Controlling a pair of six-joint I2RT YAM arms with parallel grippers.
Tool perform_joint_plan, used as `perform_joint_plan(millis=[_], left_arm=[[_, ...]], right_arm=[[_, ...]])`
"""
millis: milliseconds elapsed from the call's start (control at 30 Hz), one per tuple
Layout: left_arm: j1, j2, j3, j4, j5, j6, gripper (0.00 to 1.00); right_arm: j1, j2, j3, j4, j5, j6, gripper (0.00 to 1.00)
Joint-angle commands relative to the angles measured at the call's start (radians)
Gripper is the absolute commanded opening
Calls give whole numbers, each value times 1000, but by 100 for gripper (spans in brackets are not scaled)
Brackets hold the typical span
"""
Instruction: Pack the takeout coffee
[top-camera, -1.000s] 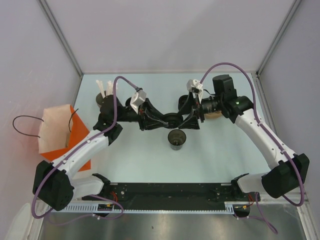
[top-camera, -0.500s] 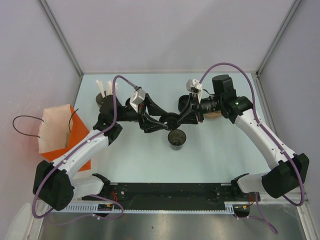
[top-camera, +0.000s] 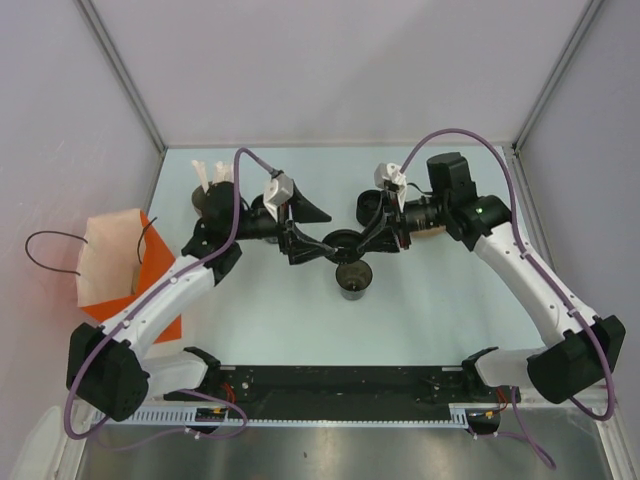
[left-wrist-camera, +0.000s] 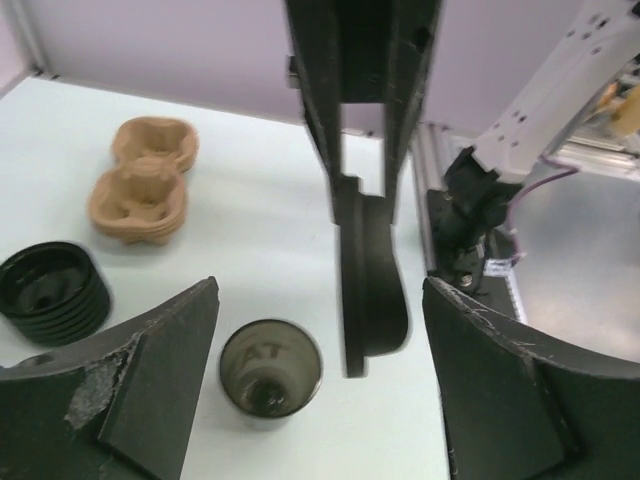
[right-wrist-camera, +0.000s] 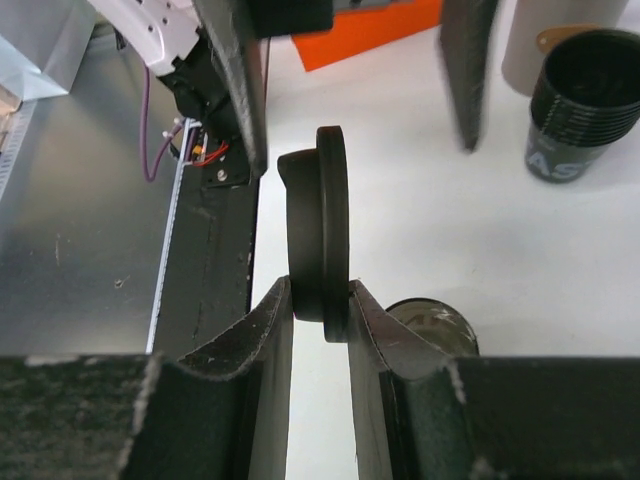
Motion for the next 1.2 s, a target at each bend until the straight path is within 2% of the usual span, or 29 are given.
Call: perform_joint_plan(millis=[0, 167, 267, 300, 333, 400, 500, 767, 1167], left_arm=[[20, -4, 174, -254, -31, 266, 90], [17, 19, 337, -551, 55, 407, 100], [13, 54, 413, -681, 63, 510, 100], [5, 83, 433, -793, 57, 588, 100], [2, 100, 452, -840, 54, 621, 100], [-12, 131, 499, -976, 49, 711, 100], [-39, 183, 521, -1067, 16, 782, 100], [-134, 252, 526, -1120, -60, 808, 98], [-174, 265, 506, -1078, -52, 757, 91]], right_arm=[[57, -16, 25, -126, 79, -94, 15], [108, 36, 66, -230, 140, -156, 13], [142, 84, 123, -330, 169, -210, 12], [149, 96, 149, -351, 176, -219, 12], [154, 104, 160, -383, 176, -229, 11], [159, 116, 175, -399, 179, -238, 11], [165, 119, 185, -402, 199, -242, 10], [177, 136, 191, -407, 243, -249, 9], [180, 150, 189, -370, 286, -223, 6]])
